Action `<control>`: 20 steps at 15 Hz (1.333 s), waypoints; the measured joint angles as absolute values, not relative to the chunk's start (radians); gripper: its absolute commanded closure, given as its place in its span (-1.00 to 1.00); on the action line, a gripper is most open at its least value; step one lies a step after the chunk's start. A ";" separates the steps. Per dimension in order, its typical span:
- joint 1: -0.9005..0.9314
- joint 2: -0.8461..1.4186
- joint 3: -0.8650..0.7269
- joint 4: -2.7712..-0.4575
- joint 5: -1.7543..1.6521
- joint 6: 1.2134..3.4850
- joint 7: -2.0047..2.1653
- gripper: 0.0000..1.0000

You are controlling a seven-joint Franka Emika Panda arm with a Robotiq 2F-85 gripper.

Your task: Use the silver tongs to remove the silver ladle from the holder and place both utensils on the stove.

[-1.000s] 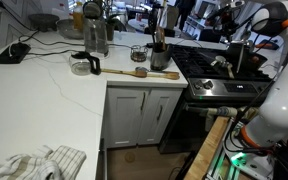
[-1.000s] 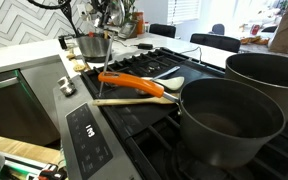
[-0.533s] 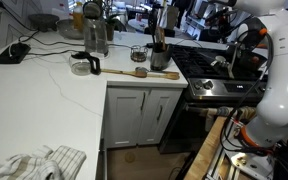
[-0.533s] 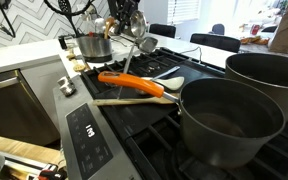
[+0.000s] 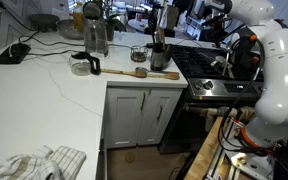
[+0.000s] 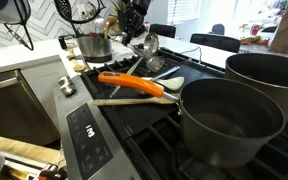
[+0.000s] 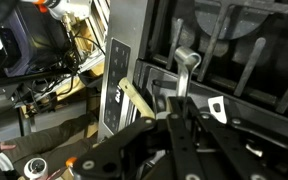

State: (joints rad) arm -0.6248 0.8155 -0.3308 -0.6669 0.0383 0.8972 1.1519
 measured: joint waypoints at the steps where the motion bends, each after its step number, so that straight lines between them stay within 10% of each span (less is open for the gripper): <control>1: -0.632 0.826 -0.323 -0.656 0.046 0.893 1.152 0.95; 11: -0.685 0.887 -0.271 -0.575 0.072 0.851 1.151 0.28; 17: -0.697 0.887 -0.264 -0.557 0.072 0.849 1.151 0.96; 20: -0.700 0.886 -0.263 -0.544 0.071 0.848 1.151 0.77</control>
State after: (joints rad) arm -0.6999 0.8865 -0.2630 -0.5442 0.0715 0.8482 1.1512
